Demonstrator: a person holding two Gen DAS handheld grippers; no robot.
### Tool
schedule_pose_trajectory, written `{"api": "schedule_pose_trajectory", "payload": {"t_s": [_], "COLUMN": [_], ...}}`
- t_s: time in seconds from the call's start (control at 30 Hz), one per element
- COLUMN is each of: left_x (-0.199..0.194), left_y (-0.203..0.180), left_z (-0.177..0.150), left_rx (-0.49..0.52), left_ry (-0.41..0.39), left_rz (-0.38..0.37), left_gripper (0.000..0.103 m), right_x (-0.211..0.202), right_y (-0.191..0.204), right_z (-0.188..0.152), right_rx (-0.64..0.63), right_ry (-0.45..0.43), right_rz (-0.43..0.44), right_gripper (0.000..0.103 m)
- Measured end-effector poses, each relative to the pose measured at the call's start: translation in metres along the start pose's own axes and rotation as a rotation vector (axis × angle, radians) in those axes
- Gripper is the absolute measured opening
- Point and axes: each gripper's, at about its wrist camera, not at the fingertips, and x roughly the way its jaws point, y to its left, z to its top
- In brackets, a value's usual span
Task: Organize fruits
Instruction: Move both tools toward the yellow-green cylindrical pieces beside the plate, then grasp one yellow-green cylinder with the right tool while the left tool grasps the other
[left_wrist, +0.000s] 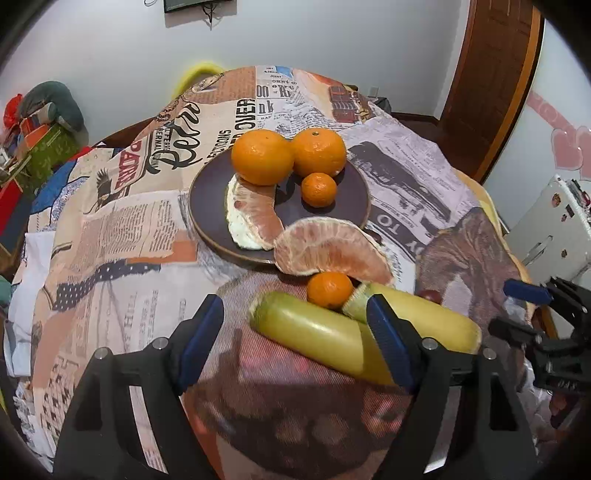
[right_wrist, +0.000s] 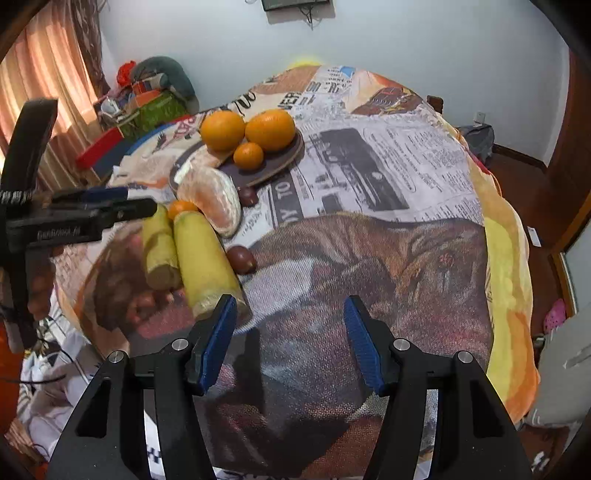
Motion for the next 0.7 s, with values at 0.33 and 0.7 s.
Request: {"api": "schedule_pose_trajectory", "payload": {"t_s": [0.33,0.7], "left_x": [0.005,0.008], "left_y": [-0.026,-0.013], "left_z": [-0.033,-0.043], "left_rx": [0.021,-0.023], "left_ry": [0.036,0.024], "left_rz": [-0.034,-0.047], "left_gripper": [0.092,0.092], "right_x": [0.011,0.025], "right_y": [0.020,0.032], "right_z": [0.006,0.005], "right_rx": [-0.040,-0.045], "right_ry": [0.001,0.029], "right_rz": [0.052,0.087], "right_gripper": [0.057,0.057]}}
